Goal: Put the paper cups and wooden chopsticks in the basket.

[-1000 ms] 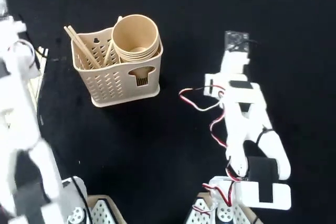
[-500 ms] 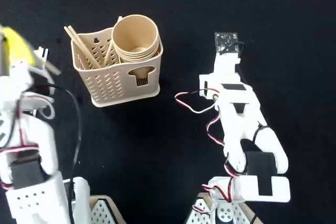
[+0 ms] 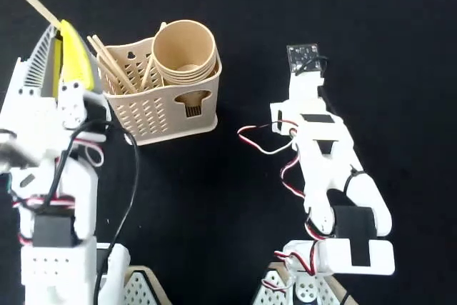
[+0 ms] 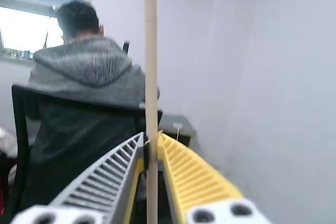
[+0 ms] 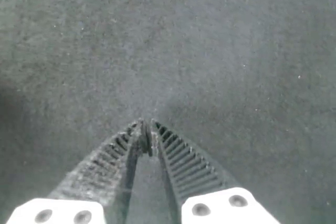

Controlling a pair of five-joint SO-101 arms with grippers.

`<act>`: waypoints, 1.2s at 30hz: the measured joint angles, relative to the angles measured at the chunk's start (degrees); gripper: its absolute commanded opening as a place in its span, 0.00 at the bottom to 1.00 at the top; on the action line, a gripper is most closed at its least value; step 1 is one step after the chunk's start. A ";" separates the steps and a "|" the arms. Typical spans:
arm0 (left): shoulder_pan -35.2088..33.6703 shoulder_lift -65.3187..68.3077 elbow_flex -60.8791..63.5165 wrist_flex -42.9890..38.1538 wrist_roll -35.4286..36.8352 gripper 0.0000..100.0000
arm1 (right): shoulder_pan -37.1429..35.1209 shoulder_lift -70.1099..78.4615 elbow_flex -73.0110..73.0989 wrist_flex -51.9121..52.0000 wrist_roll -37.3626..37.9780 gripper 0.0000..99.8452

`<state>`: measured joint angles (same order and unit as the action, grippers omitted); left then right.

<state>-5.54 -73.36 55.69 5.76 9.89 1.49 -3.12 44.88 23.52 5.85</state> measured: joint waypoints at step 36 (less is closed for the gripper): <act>-21.19 13.45 -13.36 33.58 -14.51 0.03 | -0.18 0.00 0.00 0.00 0.09 0.01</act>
<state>-26.73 -59.91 42.33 39.34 -4.62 1.32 -3.12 44.88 23.52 5.93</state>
